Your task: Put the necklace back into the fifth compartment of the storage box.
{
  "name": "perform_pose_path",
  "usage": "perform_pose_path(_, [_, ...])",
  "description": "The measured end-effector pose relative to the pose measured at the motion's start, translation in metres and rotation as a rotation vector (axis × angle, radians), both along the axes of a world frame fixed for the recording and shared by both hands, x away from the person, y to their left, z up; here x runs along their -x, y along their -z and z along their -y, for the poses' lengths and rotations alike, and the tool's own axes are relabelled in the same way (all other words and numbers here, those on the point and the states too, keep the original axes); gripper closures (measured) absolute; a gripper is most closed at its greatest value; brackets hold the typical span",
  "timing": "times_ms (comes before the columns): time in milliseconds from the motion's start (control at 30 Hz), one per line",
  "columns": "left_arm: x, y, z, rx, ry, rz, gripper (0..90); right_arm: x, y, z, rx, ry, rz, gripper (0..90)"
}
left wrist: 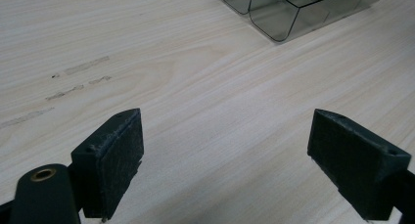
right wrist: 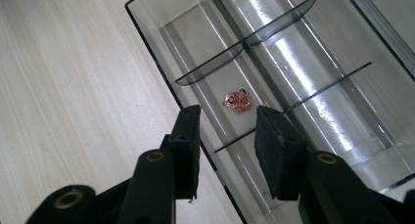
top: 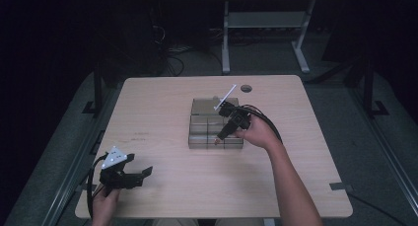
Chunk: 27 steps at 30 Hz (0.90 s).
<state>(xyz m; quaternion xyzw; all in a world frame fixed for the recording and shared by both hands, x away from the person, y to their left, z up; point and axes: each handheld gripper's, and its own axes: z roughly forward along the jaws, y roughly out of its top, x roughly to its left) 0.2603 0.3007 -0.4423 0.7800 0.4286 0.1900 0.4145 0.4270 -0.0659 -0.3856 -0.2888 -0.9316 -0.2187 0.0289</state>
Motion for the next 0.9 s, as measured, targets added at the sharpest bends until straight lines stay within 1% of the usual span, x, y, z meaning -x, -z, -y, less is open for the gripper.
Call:
perform_pose_path(267, [0.000, 0.000, 0.001, 0.002, -0.002, -0.001, 13.1, 0.002, -0.001, 0.005, 0.002, 0.004, -0.003, 58.2])
perform_pose_path(400, [0.000, 0.000, 0.000, 0.000, -0.003, 0.002, 13.1, 0.004, -0.003, 0.007, 0.006, 0.006, 0.008, 54.9])
perform_pose_path(433, [0.000, 0.000, 0.000, -0.004, -0.004, 0.003, 13.1, 0.005, -0.004, 0.008, -0.004, 0.006, 0.013, 52.1])
perform_pose_path(533, [0.000, 0.000, 0.000, 0.001, -0.009, 0.000, 13.1, 0.006, -0.006, 0.010, -0.009, 0.011, 0.022, 51.2])
perform_pose_path(767, [0.000, 0.000, 0.000, -0.002, -0.006, 0.000, 13.1, 0.008, -0.007, 0.016, -0.009, 0.014, 0.014, 48.1])
perform_pose_path(867, [0.000, 0.000, 0.001, -0.001, -0.005, 0.000, 13.1, 0.009, -0.007, 0.018, -0.013, 0.012, 0.010, 45.5])
perform_pose_path(900, [0.000, 0.000, 0.001, -0.002, -0.002, 0.002, 13.1, 0.010, -0.007, 0.019, -0.022, 0.007, 0.006, 44.4])
